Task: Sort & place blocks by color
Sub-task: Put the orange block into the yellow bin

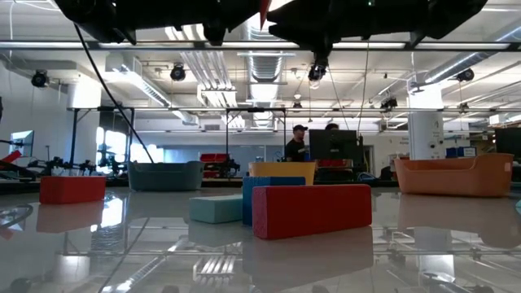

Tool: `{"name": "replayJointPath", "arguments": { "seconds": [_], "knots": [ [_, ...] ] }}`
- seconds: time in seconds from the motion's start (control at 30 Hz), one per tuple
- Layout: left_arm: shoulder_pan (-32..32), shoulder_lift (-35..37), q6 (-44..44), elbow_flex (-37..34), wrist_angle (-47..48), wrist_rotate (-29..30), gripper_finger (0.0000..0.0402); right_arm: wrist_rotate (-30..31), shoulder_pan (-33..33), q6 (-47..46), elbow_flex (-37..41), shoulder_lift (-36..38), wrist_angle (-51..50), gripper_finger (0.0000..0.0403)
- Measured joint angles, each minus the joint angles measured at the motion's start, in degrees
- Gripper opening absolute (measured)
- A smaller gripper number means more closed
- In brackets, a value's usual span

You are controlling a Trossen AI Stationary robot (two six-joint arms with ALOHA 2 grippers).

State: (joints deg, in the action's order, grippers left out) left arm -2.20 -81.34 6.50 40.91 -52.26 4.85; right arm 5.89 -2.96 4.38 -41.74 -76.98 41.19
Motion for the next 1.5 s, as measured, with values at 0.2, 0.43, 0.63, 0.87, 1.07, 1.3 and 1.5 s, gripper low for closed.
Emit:
{"name": "replayJointPath", "arguments": {
  "seconds": [0.2, 0.43, 0.63, 0.87, 1.07, 1.3, 1.5],
  "knots": [
    [0.0, 0.0, 0.0, 0.0, 0.7, -0.1, 0.0125, 2.2, 0.0, -0.2, 0.0, 3.9, -7.1, 0.0176],
    [0.0, 0.0, -0.1, 0.0, 1.8, -0.3, 0.0125, 3.2, -0.2, 5.0, -0.2, 6.5, -15.4, 0.0152],
    [0.0, 0.0, -0.1, 0.1, 1.8, -0.3, 0.0125, 2.6, 0.2, -4.3, -0.3, 6.5, -15.1, 0.0166],
    [0.0, -0.1, -0.1, 0.3, 1.8, -0.3, 0.0125, 2.7, 0.3, -6.1, -0.3, 5.9, -13.9, 0.0250],
    [-0.2, -1.1, -0.3, 0.7, -0.8, -0.2, 0.0125, -0.5, 0.3, -0.7, -0.3, 1.7, -5.8, 0.0289],
    [-0.2, -2.7, -1.7, 0.7, -1.3, -0.1, 0.0125, -4.3, 0.7, 0.2, -0.3, 0.8, -0.2, 0.0285],
    [-0.2, -2.8, -3.2, 1.3, -2.3, -0.1, 0.0125, -4.4, 0.9, 1.0, -0.3, 0.3, 0.2, 0.0267]
  ]
}}
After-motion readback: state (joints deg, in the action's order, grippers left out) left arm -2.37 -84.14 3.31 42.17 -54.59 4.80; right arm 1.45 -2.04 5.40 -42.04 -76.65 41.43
